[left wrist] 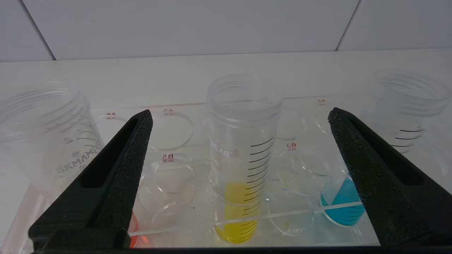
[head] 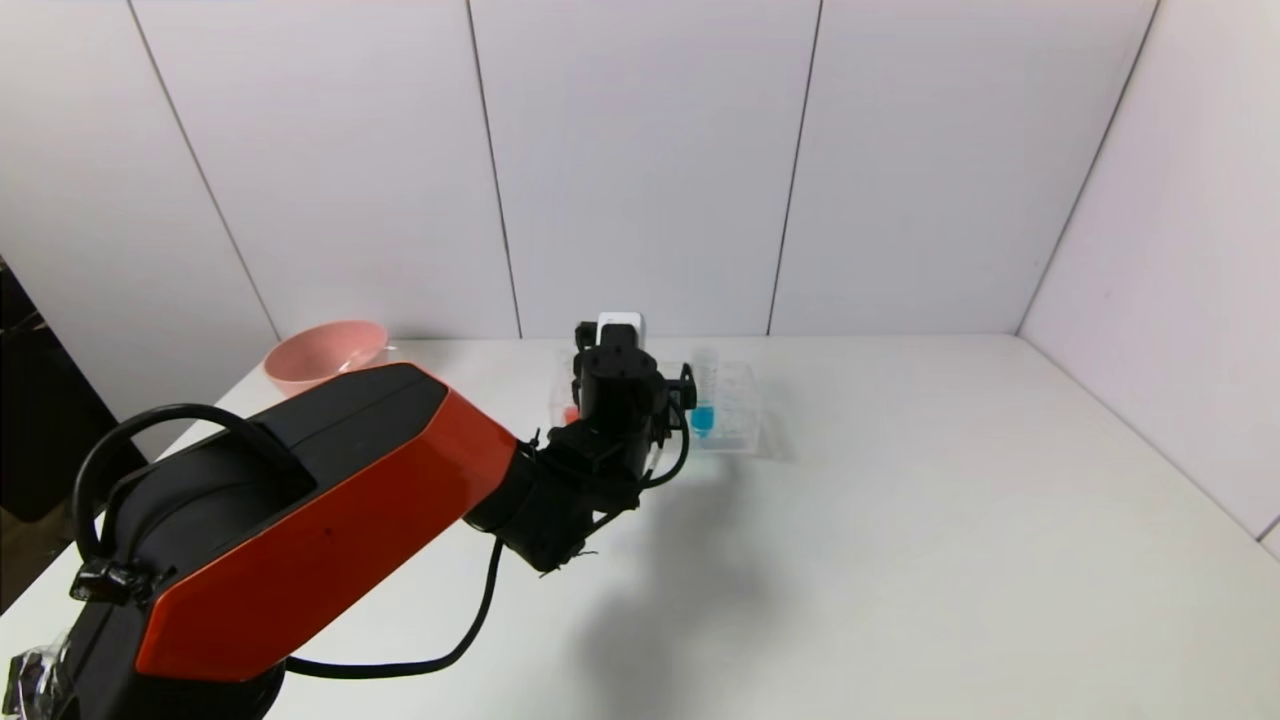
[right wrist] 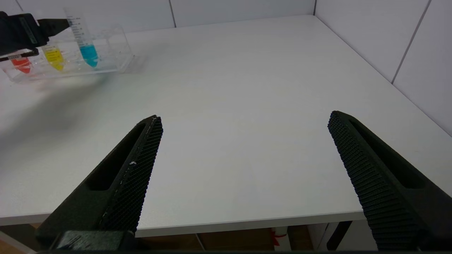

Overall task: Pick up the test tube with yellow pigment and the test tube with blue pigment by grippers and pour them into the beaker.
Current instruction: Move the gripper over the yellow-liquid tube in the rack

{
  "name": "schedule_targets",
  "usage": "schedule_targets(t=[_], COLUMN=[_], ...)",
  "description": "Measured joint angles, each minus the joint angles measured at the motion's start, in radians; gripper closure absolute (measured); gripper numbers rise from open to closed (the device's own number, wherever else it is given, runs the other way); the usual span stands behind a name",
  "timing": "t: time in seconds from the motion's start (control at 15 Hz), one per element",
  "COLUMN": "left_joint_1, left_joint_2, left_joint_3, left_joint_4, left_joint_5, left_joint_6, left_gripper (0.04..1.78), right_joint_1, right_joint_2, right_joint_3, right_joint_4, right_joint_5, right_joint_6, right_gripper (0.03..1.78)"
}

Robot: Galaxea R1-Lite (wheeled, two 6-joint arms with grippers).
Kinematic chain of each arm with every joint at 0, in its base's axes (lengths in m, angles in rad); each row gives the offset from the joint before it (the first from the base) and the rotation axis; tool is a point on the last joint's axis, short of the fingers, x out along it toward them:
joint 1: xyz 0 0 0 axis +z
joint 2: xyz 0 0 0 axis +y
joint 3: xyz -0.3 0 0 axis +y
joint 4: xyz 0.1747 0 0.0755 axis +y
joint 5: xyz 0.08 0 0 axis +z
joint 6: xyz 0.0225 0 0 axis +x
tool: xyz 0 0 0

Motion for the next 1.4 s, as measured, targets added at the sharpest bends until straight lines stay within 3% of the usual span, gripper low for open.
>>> schedule_targets(t=[0.6,0.87,1.13,1.4], left_joint_1=[0.016,0.019,0.014,0.014], left_joint_2=[0.052,0.056,0.056,0.047], left_joint_3=[-0.050,-0.058,-0.059,-0.050], left_joint_4=[0.037,0.040,0.040,0.039], left_joint_5=[-0.007,-0.003,-0.011,-0.010], left_joint_6=[0.002,0.001,0.000,-0.001], left_gripper=[0.18,0.57,1.25,1.30], right_joint_1=[0.000,0.000,0.000,0.000], right_joint_2=[0.000,0.000,0.000,0.000], right_joint_3=[0.000,0.000,0.000,0.000], right_joint_4=[0.000,0.000,0.000,0.000], right_joint_5=[0.000,0.000,0.000,0.000], right_joint_6=[0.000,0.000,0.000,0.000], right_gripper=[0.10,0.10,0.10,0.10])
